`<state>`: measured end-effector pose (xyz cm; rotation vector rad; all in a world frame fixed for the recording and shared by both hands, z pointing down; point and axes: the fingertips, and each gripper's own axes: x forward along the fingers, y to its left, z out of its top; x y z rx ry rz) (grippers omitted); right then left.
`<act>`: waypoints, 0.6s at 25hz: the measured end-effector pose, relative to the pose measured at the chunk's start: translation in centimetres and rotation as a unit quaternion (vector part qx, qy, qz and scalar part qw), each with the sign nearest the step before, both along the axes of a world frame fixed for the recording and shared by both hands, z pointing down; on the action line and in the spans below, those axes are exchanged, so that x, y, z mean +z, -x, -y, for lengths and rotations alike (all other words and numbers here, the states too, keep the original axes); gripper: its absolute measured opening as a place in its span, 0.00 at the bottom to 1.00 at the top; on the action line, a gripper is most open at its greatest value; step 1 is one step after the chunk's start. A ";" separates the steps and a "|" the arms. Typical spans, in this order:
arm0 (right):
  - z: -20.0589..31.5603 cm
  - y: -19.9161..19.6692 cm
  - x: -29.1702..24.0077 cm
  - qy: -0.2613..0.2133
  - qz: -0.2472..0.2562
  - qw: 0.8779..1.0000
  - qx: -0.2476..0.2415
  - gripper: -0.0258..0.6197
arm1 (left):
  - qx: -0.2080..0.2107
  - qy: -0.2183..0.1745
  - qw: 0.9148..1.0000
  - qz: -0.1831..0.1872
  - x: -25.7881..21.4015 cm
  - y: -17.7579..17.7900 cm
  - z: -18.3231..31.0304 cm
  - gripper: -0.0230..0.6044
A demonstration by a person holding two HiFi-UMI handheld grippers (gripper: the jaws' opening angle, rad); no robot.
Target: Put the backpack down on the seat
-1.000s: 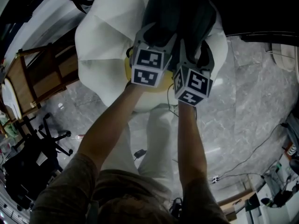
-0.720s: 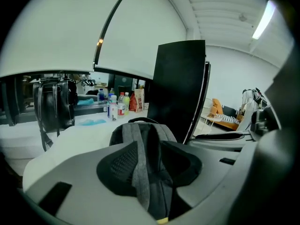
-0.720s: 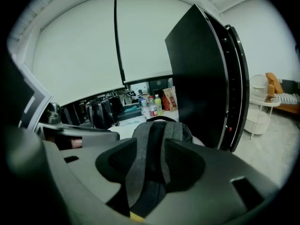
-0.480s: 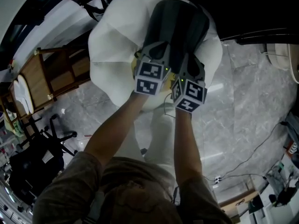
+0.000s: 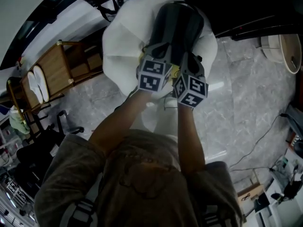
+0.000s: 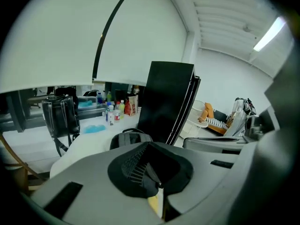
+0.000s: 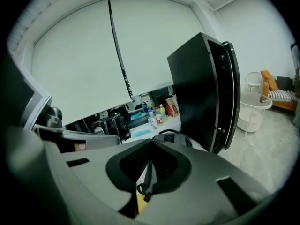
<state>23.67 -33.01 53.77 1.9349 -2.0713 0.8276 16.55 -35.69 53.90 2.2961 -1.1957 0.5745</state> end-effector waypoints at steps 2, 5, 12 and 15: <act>-0.6 0.3 -2.2 -0.006 0.003 1.000 -0.006 0.04 | 0.003 0.000 1.000 -0.004 -2.0 0.5 -0.9 0.04; -1.7 1.2 -5.6 -0.017 0.004 0.999 -0.028 0.04 | 0.012 0.001 1.000 -0.014 -4.9 1.5 -2.3 0.04; -4.4 3.8 -12.6 -0.049 0.035 0.995 -0.083 0.04 | 0.065 -0.013 0.997 -0.035 -11.1 2.8 -5.7 0.04; -5.8 4.6 -15.3 -0.073 0.052 0.989 -0.119 0.04 | 0.096 -0.031 0.993 -0.055 -14.2 2.8 -7.2 0.03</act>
